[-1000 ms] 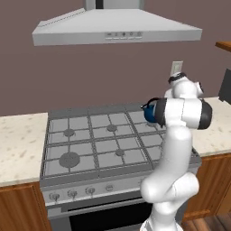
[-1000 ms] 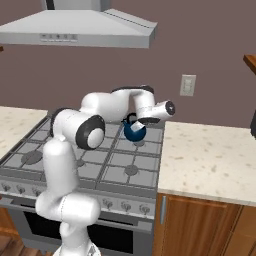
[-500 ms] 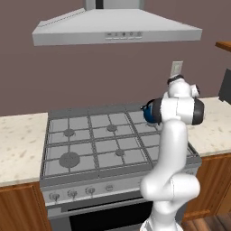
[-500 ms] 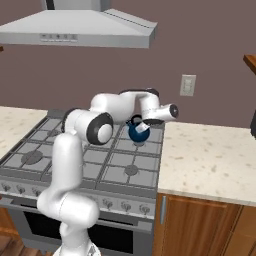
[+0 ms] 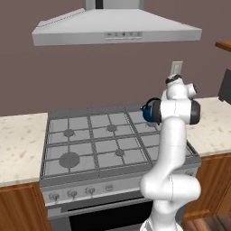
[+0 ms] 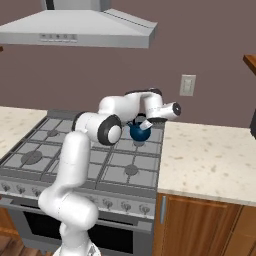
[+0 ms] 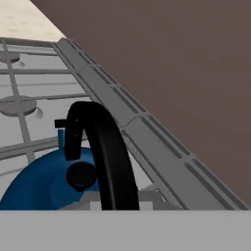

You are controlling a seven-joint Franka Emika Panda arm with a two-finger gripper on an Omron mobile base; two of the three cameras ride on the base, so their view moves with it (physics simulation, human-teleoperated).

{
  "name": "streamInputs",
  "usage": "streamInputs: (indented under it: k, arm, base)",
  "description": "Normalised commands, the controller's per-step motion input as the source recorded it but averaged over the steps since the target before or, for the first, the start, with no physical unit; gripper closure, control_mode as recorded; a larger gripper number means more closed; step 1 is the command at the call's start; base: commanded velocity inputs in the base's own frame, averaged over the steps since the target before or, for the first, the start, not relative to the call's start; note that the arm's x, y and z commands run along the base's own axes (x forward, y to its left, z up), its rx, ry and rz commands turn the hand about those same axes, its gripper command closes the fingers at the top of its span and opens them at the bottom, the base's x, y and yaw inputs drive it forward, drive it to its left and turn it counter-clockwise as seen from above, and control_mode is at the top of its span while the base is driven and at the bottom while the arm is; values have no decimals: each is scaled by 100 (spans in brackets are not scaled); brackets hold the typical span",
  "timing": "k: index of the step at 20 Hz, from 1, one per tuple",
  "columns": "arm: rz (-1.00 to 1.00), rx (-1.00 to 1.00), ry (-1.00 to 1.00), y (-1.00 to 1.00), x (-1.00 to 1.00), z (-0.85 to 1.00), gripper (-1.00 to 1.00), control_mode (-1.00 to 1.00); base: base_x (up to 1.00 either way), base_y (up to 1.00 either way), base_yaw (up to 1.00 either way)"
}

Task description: Pick the kettle from the cabinet and place it on a stove burner. Then pick the pot from the counter and place it on another stove burner. Finally, turn both burners on.

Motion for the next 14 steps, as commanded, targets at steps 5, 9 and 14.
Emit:
streamInputs:
  k: [5,9,14]
  arm:
    - [0,0,0,-1,14,-36,100,-100]
    - [0,0,0,0,-19,-34,100,-100]
    - [0,0,0,0,-39,-28,100,-100]
  base:
    - [0,0,0]
    - [0,0,0]
    - [0,0,0]
